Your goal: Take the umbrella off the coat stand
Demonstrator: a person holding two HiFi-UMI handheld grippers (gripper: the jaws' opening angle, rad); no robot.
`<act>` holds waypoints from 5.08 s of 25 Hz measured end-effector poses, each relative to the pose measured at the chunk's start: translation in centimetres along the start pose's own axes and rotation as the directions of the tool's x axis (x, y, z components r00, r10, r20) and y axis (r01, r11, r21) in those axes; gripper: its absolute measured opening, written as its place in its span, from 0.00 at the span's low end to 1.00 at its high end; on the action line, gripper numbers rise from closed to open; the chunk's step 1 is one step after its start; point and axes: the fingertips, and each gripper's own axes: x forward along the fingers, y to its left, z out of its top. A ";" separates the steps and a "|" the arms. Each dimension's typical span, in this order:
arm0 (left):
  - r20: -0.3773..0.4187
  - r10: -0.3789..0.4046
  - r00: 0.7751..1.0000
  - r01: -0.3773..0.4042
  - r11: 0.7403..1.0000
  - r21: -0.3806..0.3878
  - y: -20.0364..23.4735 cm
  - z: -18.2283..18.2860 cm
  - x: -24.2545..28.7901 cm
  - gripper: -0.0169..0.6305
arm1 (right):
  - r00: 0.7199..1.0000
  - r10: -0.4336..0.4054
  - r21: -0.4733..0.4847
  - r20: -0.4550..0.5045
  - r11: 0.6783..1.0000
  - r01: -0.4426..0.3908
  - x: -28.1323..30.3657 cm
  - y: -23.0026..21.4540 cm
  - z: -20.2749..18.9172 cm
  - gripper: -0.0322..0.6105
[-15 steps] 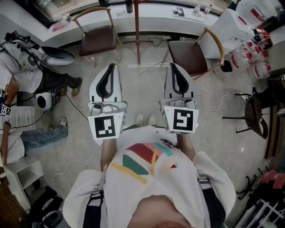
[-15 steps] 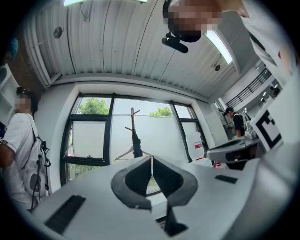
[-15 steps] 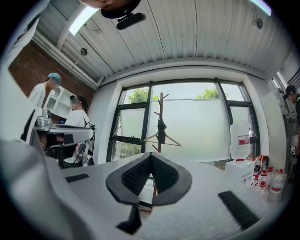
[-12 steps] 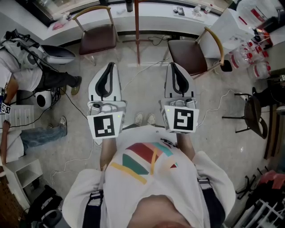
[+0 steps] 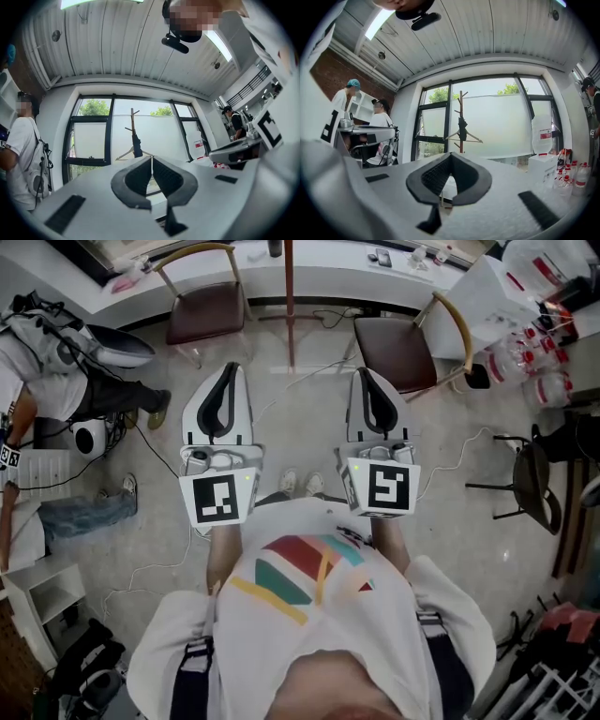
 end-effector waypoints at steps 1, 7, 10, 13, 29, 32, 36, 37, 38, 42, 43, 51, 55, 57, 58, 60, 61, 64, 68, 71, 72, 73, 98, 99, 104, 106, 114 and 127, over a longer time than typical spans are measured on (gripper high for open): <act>0.001 0.003 1.000 -0.003 1.000 0.002 -0.2 0.1 0.0 0.04 | 1.000 0.009 0.007 0.003 1.000 -0.009 -0.1 -0.2 0.0 0.05; 0.000 0.026 1.000 -0.026 1.000 0.008 -1.9 0.1 -0.1 0.04 | 0.996 0.090 0.069 0.003 0.994 -0.090 -1.0 -0.9 -0.7 0.05; 0.024 0.047 0.999 -0.047 0.999 -0.003 -2.8 0.4 0.1 0.04 | 0.995 0.096 0.057 -0.023 0.994 -0.095 -1.2 -1.5 -2.1 0.05; 0.049 0.077 0.996 -0.075 0.997 -0.027 -3.0 0.9 0.2 0.04 | 0.993 0.113 0.078 -0.036 0.991 -0.110 -1.8 -1.7 -2.8 0.05; 0.095 0.014 0.995 -0.007 0.997 -0.073 -2.6 -0.7 7.5 0.04 | 0.997 0.075 0.144 -0.007 0.987 -0.073 2.1 -5.0 -3.2 0.05; 0.099 0.000 0.995 0.008 0.997 -0.081 -2.2 -1.4 9.9 0.04 | 0.998 0.062 0.137 -0.011 0.989 -0.060 4.3 -5.8 -3.4 0.05; 0.082 -0.011 0.997 0.020 0.995 -0.101 -1.0 -3.1 13.3 0.04 | 0.998 0.053 0.135 -0.021 0.990 -0.050 8.1 -6.5 -4.0 0.05; 0.081 -0.014 0.997 0.023 0.994 -0.104 -0.4 -3.5 14.2 0.04 | 0.998 0.052 0.135 -0.019 0.990 -0.049 9.3 -6.6 -3.9 0.05; 0.084 -0.016 0.996 0.025 0.994 -0.108 0.3 -3.8 15.2 0.04 | 0.999 0.049 0.133 -0.017 0.990 -0.046 10.5 -6.6 -3.9 0.05; 0.101 -0.022 0.995 0.035 0.991 -0.127 3.2 -4.6 19.8 0.04 | 0.999 0.036 0.116 -0.018 0.993 -0.034 15.8 -6.9 -3.5 0.05; 0.101 -0.025 0.995 0.038 0.991 -0.131 3.9 -4.8 21.0 0.04 | 0.999 0.033 0.113 -0.021 0.993 -0.031 17.1 -7.0 -3.4 0.05; 0.094 -0.070 0.993 0.084 0.985 -0.152 8.7 -6.4 29.3 0.04 | 1.000 0.011 0.125 -0.024 0.992 -0.008 27.1 -8.0 -2.3 0.05; 0.097 -0.086 0.992 0.099 0.985 -0.139 11.4 -7.6 32.7 0.04 | 1.000 -0.024 0.118 -0.002 0.993 0.024 31.7 -9.0 -1.8 0.05; 0.116 -0.082 0.990 0.097 0.987 -0.130 12.7 -7.7 34.4 0.04 | 0.999 -0.030 0.123 0.015 0.992 0.028 33.7 -9.2 -1.4 0.05; 0.121 -0.079 0.990 0.094 0.987 -0.127 13.3 -7.7 35.1 0.04 | 0.999 -0.031 0.127 0.022 0.992 0.028 34.5 -9.2 -1.2 0.05; 0.124 -0.071 0.990 0.087 0.988 -0.128 14.1 -7.9 36.3 0.04 | 0.999 -0.030 0.132 0.024 0.991 0.027 35.7 -9.2 -1.2 0.05; 0.121 -0.069 0.990 0.085 0.988 -0.132 14.4 -8.1 36.8 0.04 | 0.999 -0.027 0.133 0.019 0.991 0.025 36.2 -9.1 -1.4 0.05; 0.077 -0.084 0.993 0.094 0.987 -0.131 14.2 -9.3 37.7 0.04 | 1.000 -0.002 0.129 -0.031 0.992 0.006 37.4 -8.8 -2.6 0.05; 0.078 -0.062 0.995 0.072 0.988 -0.135 13.9 -8.8 39.2 0.04 | 0.994 0.047 0.093 -0.094 0.995 -0.038 39.3 -8.3 -4.1 0.05; 0.067 -0.064 0.996 0.073 0.988 -0.138 13.1 -8.6 39.9 0.04 | 0.993 0.062 0.084 -0.100 0.995 -0.054 40.0 -8.5 -4.2 0.05; 0.076 -0.060 0.995 0.070 0.988 -0.139 12.9 -8.1 40.1 0.04 | 0.993 0.067 0.089 -0.101 0.994 -0.058 40.2 -8.7 -4.1 0.05; 0.086 -0.054 0.995 0.066 0.988 -0.138 12.8 -7.7 40.4 0.04 | 0.993 0.071 0.095 -0.099 0.994 -0.062 40.4 -9.0 -4.0 0.05; 0.062 0.006 0.998 0.005 0.986 -0.164 13.9 -8.1 40.2 0.04 | 0.968 0.211 0.176 0.137 0.956 -0.234 47.4 -11.3 7.7 0.14; 0.060 0.008 0.998 0.002 0.986 -0.165 14.0 -8.2 40.0 0.04 | 0.962 0.229 0.178 0.151 0.951 -0.254 48.2 -11.4 9.0 0.18; 0.041 0.017 0.999 -0.010 0.986 -0.168 14.1 -8.8 39.3 0.04 | 0.954 0.276 0.155 0.119 0.944 -0.293 53.2 -11.3 12.0 0.36; 0.034 0.022 0.999 -0.016 0.986 -0.168 14.3 -8.8 39.1 0.04 | 0.952 0.295 0.161 0.082 0.939 -0.305 55.2 -11.2 12.0 0.43; 0.038 0.042 0.998 -0.035 0.986 -0.160 15.3 -9.8 38.6 0.04 | 0.944 0.327 0.188 -0.044 0.931 -0.314 60.8 -11.0 10.5 0.49; 0.029 0.056 0.998 -0.050 0.985 -0.166 16.1 -10.1 38.7 0.04 | 0.917 0.380 0.171 -0.117 0.918 -0.359 62.9 -9.6 8.6 0.50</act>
